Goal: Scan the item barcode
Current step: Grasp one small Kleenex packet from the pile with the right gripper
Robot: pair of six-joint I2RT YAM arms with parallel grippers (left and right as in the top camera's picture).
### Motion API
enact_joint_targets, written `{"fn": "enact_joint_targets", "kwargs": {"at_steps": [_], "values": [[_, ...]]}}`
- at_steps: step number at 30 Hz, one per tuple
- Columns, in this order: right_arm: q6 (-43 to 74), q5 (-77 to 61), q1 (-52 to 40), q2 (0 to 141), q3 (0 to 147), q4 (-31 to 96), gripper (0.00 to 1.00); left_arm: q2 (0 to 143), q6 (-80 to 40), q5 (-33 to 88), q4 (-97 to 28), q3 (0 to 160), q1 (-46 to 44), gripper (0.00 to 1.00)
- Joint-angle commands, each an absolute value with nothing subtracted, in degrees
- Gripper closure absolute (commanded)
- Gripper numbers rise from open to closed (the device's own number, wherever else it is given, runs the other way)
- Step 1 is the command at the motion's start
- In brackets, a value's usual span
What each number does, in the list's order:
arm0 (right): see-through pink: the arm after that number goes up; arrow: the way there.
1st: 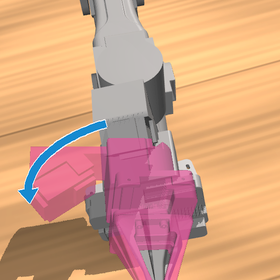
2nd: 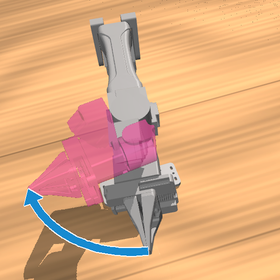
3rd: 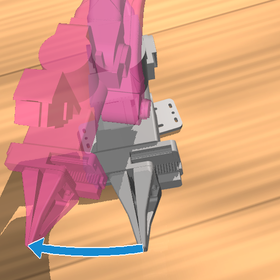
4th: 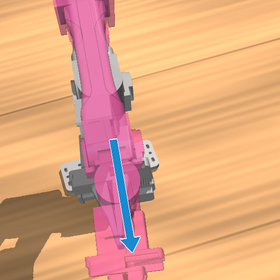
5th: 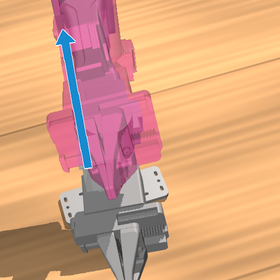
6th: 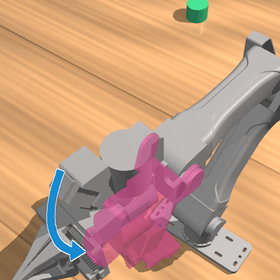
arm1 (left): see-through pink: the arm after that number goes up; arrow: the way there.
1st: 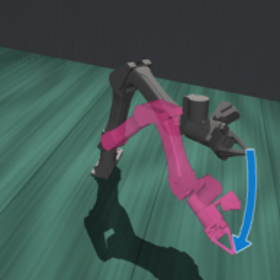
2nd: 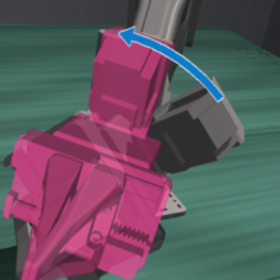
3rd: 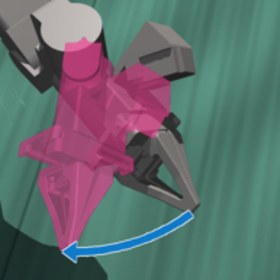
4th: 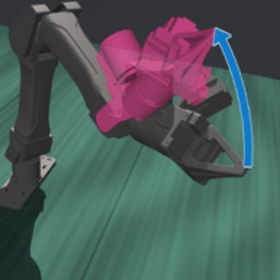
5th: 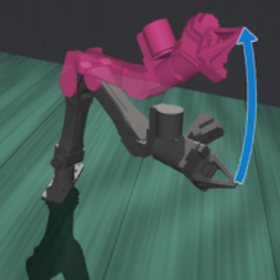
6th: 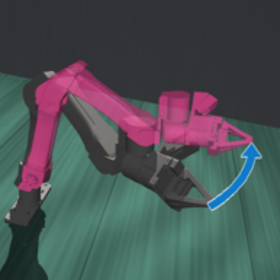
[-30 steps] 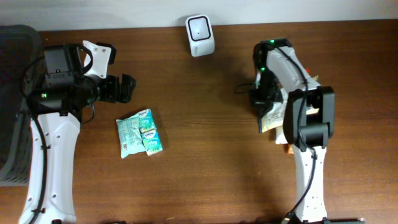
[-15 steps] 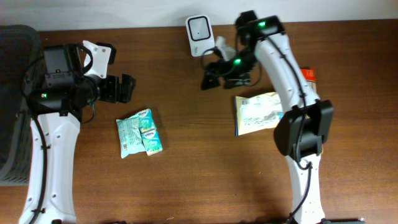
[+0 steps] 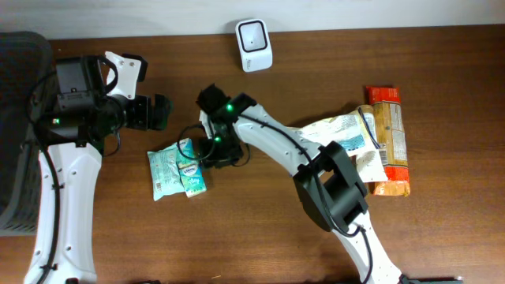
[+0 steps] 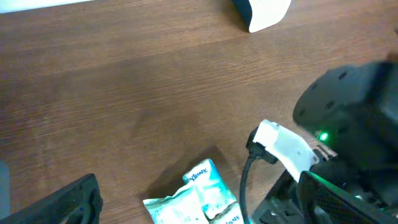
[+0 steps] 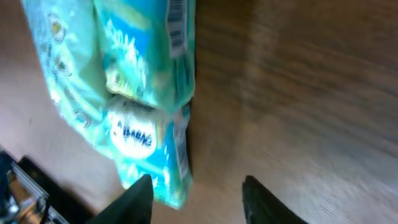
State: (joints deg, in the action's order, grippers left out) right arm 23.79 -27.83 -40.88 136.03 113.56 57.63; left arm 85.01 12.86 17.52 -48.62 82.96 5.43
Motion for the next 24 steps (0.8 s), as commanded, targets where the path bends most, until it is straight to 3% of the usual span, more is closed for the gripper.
{"fn": "enact_joint_targets", "kwargs": {"at_steps": [1,10,16,18,19,20,21,22,24], "values": [[27.6,-26.3,-43.3,135.5,111.0,55.8,0.56,84.2,13.8,17.6,-48.7,83.7,5.5,0.01],[30.5,-24.5,-46.9,135.5,105.8,51.6,0.57,84.2,13.8,17.6,-48.7,83.7,5.5,0.01],[30.5,-23.5,-46.9,135.5,105.8,51.6,0.95,84.2,13.8,17.6,-48.7,83.7,5.5,0.01],[30.6,-23.5,-46.9,135.5,105.8,51.5,0.96,84.2,13.8,17.6,-48.7,83.7,5.5,0.01],[30.6,-23.5,-46.9,135.5,105.8,51.5,0.94,84.2,13.8,17.6,-48.7,83.7,5.5,0.01],[30.6,-23.7,-46.9,135.5,105.8,51.5,0.80,84.2,13.8,17.6,-48.7,83.7,5.5,0.01],[31.0,-23.7,-46.9,135.5,105.8,51.5,0.57,84.2,13.8,17.6,-48.7,83.7,5.5,0.01],[31.3,-23.7,-46.9,135.5,105.8,51.4,0.51,84.2,13.8,17.6,-48.7,83.7,5.5,0.01],[32.0,-23.5,-47.5,135.8,105.8,50.4,0.51,84.2,13.8,17.6,-48.7,83.7,5.5,0.01]]}}
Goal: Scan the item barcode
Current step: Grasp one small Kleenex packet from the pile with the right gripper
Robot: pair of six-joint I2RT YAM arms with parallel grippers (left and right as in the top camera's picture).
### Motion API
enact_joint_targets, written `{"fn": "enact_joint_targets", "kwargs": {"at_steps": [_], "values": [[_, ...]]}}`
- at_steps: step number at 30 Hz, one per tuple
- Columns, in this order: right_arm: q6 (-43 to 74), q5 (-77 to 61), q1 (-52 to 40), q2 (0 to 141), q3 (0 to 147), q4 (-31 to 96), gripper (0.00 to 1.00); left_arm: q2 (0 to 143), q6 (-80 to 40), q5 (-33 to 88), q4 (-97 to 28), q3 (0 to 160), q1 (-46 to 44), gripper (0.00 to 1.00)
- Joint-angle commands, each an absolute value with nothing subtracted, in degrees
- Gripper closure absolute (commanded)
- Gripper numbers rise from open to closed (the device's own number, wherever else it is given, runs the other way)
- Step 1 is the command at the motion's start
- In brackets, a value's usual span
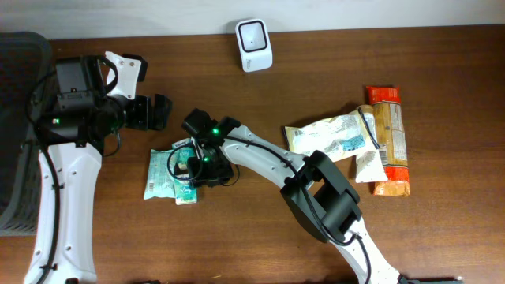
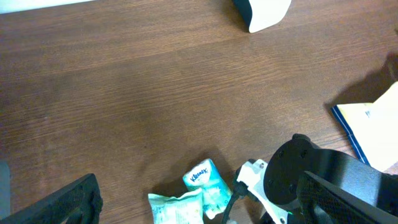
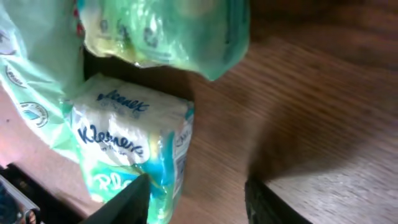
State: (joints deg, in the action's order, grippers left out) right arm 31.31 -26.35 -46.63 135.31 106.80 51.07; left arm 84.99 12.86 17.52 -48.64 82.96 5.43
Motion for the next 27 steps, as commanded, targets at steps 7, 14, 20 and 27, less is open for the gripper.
{"fn": "enact_joint_targets", "kwargs": {"at_steps": [7,14,20,27], "values": [[32.0,-23.2,-48.7,136.4,105.8,49.9,0.74,84.2,13.8,17.6,-48.7,83.7,5.5,0.01],[31.7,-22.2,-47.5,135.8,105.7,52.3,0.96,84.2,13.8,17.6,-48.7,83.7,5.5,0.01],[25.3,-20.2,-44.1,127.8,105.7,56.4,0.96,84.2,13.8,17.6,-48.7,83.7,5.5,0.01],[25.3,-20.4,-44.5,127.0,105.7,57.4,0.75,84.2,13.8,17.6,-48.7,83.7,5.5,0.01]]}}
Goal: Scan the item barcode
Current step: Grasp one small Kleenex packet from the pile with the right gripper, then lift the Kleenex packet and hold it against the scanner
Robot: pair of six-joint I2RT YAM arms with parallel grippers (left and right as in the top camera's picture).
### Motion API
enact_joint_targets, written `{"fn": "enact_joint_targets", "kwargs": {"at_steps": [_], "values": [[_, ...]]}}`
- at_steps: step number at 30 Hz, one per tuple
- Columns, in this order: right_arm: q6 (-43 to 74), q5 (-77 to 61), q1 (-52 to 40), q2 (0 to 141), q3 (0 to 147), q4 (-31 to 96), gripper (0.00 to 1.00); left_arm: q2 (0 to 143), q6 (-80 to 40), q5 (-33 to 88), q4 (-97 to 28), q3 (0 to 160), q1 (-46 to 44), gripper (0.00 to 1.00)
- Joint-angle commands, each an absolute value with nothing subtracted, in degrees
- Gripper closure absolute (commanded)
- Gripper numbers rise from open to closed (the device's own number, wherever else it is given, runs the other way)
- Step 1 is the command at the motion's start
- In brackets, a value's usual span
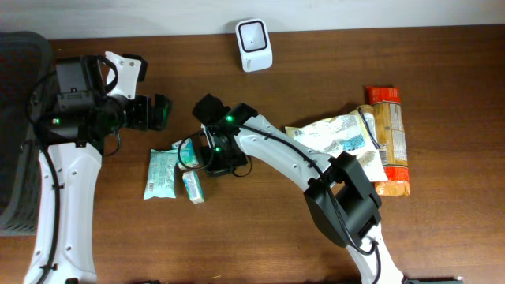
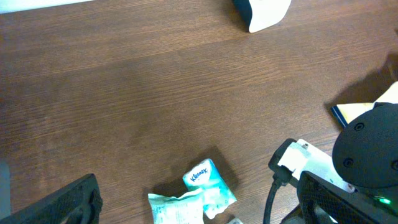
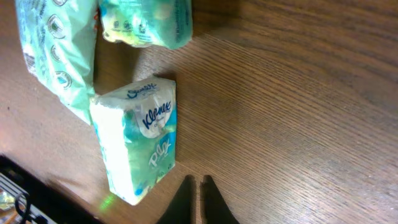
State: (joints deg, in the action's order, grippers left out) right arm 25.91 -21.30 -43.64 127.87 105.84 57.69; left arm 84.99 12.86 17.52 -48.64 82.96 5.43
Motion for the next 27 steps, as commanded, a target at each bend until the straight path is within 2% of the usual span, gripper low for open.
{"fn": "enact_joint_targets", "kwargs": {"at_steps": [1,4,11,15,27], "values": [[25.3,-20.3,-45.3,127.0,105.7,56.8,0.67,84.2,13.8,17.6,-48.7,83.7,5.5,0.01],[25.3,-19.4,-48.9,127.1,105.7,54.0,0.55,84.2,13.8,17.6,-48.7,83.7,5.5,0.01],[25.3,-8.3,-53.4,127.1,105.6,53.8,0.38,84.2,13.8,17.6,-48.7,83.7,5.5,0.01],[25.3,-4.6,-54.4,128.1,105.6,53.7,0.39,84.2,13.8,17.6,-48.7,83.7,5.5,0.01],[22.7,-9.4,-55.3,129.0,105.6,52.7,0.37,84.2,13.8,17.6,-48.7,83.7,5.5,0.01]]}}
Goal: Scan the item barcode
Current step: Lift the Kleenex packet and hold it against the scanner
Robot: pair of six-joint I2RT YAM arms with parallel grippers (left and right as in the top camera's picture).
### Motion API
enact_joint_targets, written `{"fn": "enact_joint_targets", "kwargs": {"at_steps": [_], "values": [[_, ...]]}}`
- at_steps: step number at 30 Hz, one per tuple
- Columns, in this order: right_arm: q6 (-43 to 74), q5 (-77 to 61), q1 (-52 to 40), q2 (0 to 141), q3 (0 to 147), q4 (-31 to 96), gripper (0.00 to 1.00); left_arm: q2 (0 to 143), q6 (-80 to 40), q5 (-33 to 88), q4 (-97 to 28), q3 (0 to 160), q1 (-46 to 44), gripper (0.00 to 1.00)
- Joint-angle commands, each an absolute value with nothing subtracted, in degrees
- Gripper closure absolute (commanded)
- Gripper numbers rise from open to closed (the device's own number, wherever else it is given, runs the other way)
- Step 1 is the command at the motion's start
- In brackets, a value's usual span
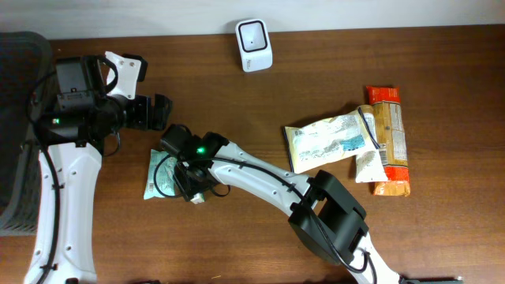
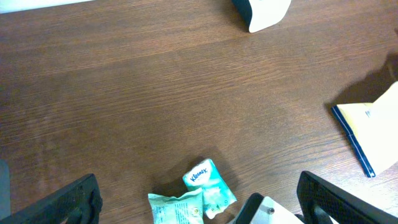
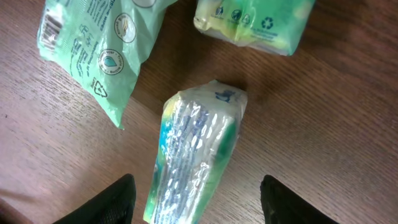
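Observation:
Three pale green tissue items lie left of the table's middle. A small Kleenex pack (image 3: 198, 152) stands on its narrow edge, between the spread fingers of my right gripper (image 3: 198, 190), which is open and not touching it. Beyond it lie a flat green pouch (image 3: 93, 50) and a second pack (image 3: 255, 22). In the overhead view the right gripper (image 1: 188, 175) covers most of them; the pouch (image 1: 158, 175) shows beside it. The white scanner (image 1: 254, 34) stands at the far edge. My left gripper (image 1: 158, 110) hangs open above the table, behind the packs (image 2: 208, 180).
Snack bags lie at the right: a white pouch (image 1: 327, 142) and an orange packet (image 1: 388, 138). A dark bin (image 1: 20, 134) stands at the left edge. The right arm (image 1: 252, 177) stretches across the table's middle.
My right gripper was shut to the right of the packs; now it is open, further left, straddling the small Kleenex pack. That pack showed its face then and now stands edge-up. The left arm is unchanged.
The right gripper was open beside the tissue packs, which lay close together. Then it was open right over them. Then it was shut to their right, with one small pack lying apart from the others. Now it is open around that pack.

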State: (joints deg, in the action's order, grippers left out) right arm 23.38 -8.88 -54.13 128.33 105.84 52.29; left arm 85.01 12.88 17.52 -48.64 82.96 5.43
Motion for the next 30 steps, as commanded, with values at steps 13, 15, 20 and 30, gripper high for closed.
{"fn": "enact_joint_targets", "kwargs": {"at_steps": [13,15,20,30], "values": [[24.1,-12.2,-52.0,130.6,105.2,58.0,0.96,84.2,13.8,17.6,-48.7,83.7,5.5,0.01],[21.2,-16.2,-49.7,130.5,105.2,58.8,0.96,84.2,13.8,17.6,-48.7,83.7,5.5,0.01],[1.5,-44.7,-38.7,129.2,105.2,64.7,0.96,84.2,13.8,17.6,-48.7,83.7,5.5,0.01],[-21.0,-77.9,-14.4,129.0,105.2,93.4,0.96,84.2,13.8,17.6,-48.7,83.7,5.5,0.01]]}}
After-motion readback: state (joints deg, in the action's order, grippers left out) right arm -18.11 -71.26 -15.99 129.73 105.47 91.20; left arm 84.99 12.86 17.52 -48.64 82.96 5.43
